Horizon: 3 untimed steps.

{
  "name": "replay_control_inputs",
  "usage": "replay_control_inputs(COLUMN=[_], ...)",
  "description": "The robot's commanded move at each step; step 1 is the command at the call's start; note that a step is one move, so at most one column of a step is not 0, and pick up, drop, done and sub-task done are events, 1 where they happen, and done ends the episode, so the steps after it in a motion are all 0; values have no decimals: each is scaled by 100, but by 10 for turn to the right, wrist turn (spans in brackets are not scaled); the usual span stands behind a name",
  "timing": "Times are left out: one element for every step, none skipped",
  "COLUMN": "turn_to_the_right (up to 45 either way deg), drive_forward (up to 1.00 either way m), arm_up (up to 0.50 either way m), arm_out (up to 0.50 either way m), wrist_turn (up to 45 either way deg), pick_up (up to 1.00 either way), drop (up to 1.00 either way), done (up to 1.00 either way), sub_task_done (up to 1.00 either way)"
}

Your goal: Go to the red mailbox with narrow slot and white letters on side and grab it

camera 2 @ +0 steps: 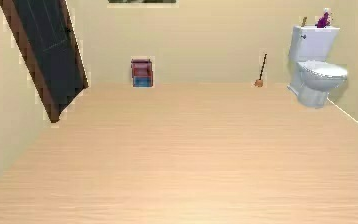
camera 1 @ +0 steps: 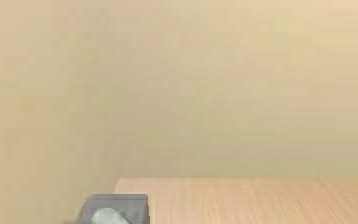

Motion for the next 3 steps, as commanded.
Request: replay_control_inputs(turn_to_the_right=[450,450,90], drive_forward=[0,0,0], arm_up=[0,0,0], arm_out=[0,0,0], wrist_turn=[0,0,0], pick_up=[0,0,0], drop=[0,0,0], done=[0,0,0], sub_task_done=[0,0,0])
